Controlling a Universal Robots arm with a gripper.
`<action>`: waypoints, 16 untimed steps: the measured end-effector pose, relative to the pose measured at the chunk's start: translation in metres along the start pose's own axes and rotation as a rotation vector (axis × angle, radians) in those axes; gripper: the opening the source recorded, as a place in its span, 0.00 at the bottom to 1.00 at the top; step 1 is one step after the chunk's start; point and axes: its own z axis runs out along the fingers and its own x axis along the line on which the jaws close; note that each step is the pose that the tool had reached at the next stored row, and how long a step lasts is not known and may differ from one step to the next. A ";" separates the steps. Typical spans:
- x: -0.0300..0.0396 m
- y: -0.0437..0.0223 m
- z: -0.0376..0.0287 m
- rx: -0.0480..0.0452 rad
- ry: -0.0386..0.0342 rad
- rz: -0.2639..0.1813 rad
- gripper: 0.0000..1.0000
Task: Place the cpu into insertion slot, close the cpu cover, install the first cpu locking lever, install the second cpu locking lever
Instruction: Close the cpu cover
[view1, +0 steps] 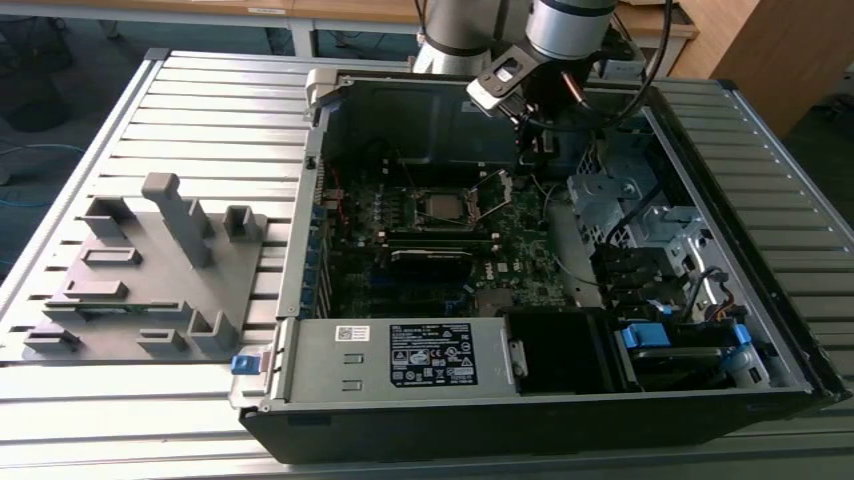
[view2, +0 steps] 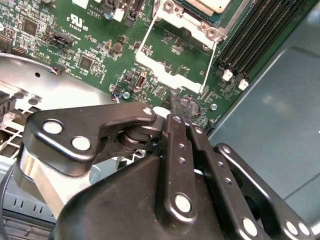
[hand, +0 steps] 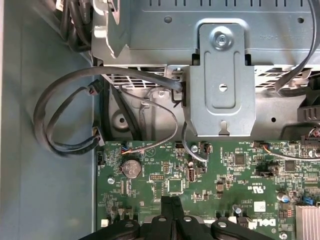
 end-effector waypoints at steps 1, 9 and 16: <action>0.0001 0.0002 0.0013 0.0000 -0.0004 0.000 0.10; 0.0002 0.0026 0.0112 0.0000 -0.0008 0.002 0.10; 0.0002 0.0025 0.0160 0.0001 -0.0010 0.002 0.10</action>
